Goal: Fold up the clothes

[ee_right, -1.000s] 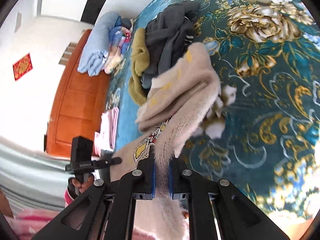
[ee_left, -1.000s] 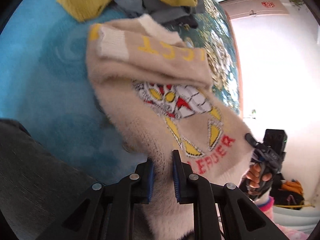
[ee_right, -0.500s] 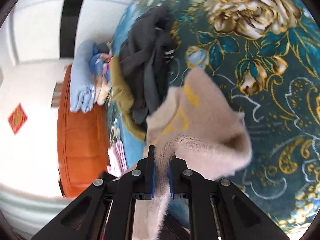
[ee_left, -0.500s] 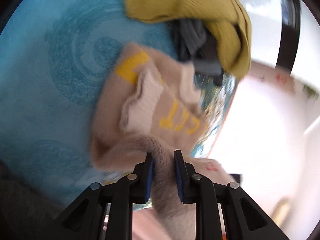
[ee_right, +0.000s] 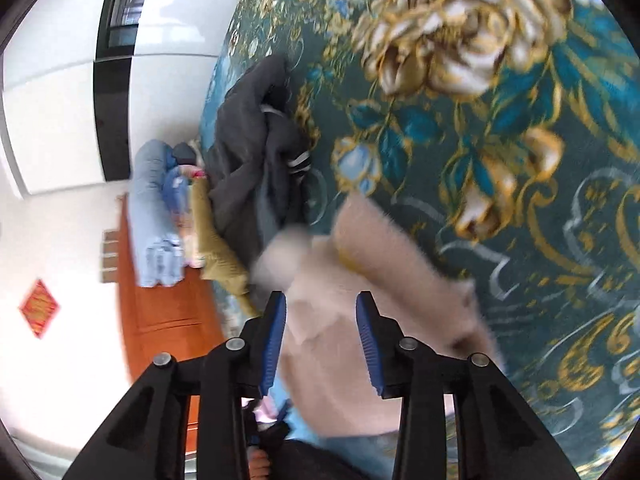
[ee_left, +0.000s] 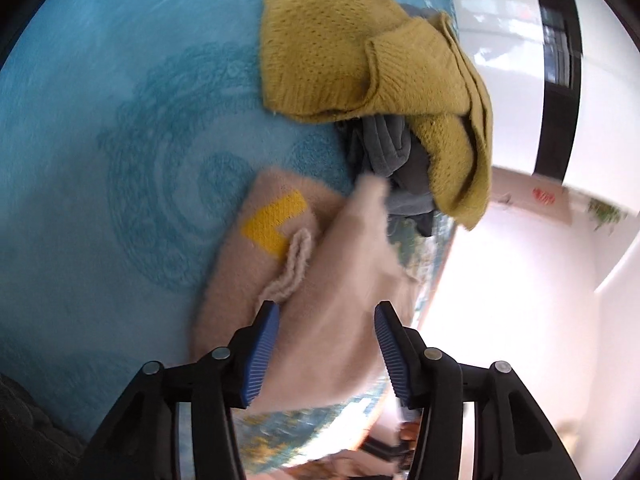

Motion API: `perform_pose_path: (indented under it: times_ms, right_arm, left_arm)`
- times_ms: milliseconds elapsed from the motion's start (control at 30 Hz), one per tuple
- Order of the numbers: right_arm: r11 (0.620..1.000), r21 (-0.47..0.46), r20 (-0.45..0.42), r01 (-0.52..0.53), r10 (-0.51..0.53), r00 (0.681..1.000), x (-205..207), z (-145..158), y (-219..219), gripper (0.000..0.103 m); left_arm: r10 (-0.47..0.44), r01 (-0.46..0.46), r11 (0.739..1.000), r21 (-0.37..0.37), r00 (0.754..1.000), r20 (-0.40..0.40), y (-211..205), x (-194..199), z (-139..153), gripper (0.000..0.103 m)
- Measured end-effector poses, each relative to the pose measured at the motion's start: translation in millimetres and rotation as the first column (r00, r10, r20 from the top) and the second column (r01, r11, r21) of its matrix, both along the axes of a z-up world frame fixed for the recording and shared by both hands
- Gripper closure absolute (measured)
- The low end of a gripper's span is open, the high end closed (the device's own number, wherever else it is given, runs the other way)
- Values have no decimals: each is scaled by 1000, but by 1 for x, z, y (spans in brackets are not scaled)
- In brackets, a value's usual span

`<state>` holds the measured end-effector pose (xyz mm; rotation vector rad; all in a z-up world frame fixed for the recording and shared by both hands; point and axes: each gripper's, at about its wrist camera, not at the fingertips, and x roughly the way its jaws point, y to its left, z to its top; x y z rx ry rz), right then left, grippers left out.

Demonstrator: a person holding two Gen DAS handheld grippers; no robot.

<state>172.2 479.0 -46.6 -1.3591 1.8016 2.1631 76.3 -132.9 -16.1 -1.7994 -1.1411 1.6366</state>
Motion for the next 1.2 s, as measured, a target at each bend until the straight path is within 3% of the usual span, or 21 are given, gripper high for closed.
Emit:
perform_pose_path:
  times_ms: [100,167,267,333,367,467,567,633,833,900,1067,1200]
  right_arm:
    - [991,118,43,-64,59,997,-7,-1,-8,62]
    - [975,193,66,-106,95,993,-14,-3,-15,62]
    - [935,311,106,-171,145,984,-27,-4,-28,62]
    - [918,342,106,-202,176,979,-35,-7,-37,62]
    - [908,359,103,-216,191,976,-37,-6,-41,62]
    - [870,414,91,-269,255,963,-42,-1,-58,80]
    - [824,458,107,-333,321,941,-44,2,-73,84]
    - [807,478,126,-347,329,936,-45,2,-78,86]
    - [829,499,67,-253,254,965,-35,19,-68,90]
    - [834,505,53,-222,227,972,-32,23,-61,91]
    - [833,496,147,-244,196,970,-34,-7,-55,91]
    - [846,472,189,-247,176,966,-34,-26,-52,91]
  left_arm:
    - [-102,89,988,-125,990,-101,7,0,16,47]
    - [-182,142,964,-227,969,-168,23,-1,24,47]
    - [-265,192,930,-314,942,-207,38,1,27,50]
    - [-316,221,905,-365,922,-225,48,2,28,72]
    - [-341,234,891,-390,911,-232,53,3,29,74]
    - [-341,236,893,-383,910,-236,53,1,28,74]
    - [-350,238,888,-394,905,-243,53,0,29,74]
    - [-354,232,885,-405,899,-259,53,1,33,88]
    - [-285,172,917,-361,914,-289,36,5,37,90]
    - [-276,166,917,-363,921,-275,34,5,34,90]
    - [-247,174,912,-372,956,-159,25,-2,13,90]
    - [-244,177,914,-365,959,-147,22,-4,10,90]
